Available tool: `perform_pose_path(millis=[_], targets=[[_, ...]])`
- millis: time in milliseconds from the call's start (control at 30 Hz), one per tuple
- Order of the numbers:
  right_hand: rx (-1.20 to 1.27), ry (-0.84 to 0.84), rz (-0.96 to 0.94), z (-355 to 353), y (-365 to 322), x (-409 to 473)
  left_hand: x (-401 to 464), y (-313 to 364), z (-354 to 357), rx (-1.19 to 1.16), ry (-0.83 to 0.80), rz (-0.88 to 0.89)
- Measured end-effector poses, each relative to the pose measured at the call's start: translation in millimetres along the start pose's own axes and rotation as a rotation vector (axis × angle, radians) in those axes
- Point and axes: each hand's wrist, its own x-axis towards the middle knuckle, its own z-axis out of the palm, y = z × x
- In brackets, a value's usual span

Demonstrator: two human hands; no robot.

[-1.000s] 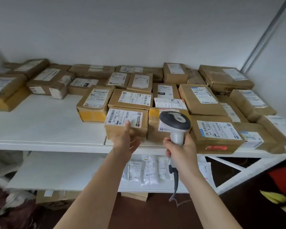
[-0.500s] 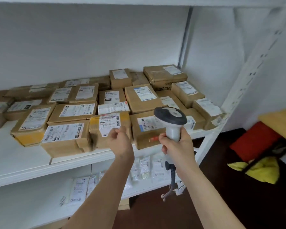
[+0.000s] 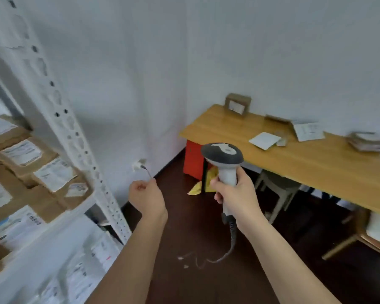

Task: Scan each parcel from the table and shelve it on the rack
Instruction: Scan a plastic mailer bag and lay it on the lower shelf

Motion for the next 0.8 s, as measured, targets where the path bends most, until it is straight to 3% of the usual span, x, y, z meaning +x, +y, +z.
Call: perform_pose_path(millis=[333,567,800], targets=[[0.053,0.581,0.1,-221.7,38.1,102.2,-91.6,-101.9,267.0,0.168,-0.449,-0.141],[0.048,0.753,0.149,-310.7,46.7,229.2,-114.6,-173.7,454.4,0.28,-0.594,-0.355],[0.058,0.831,0.196,-383.1,43.2,324.1,-143.6,-212.8,585.6,0.408,-0.736,-0.35]])
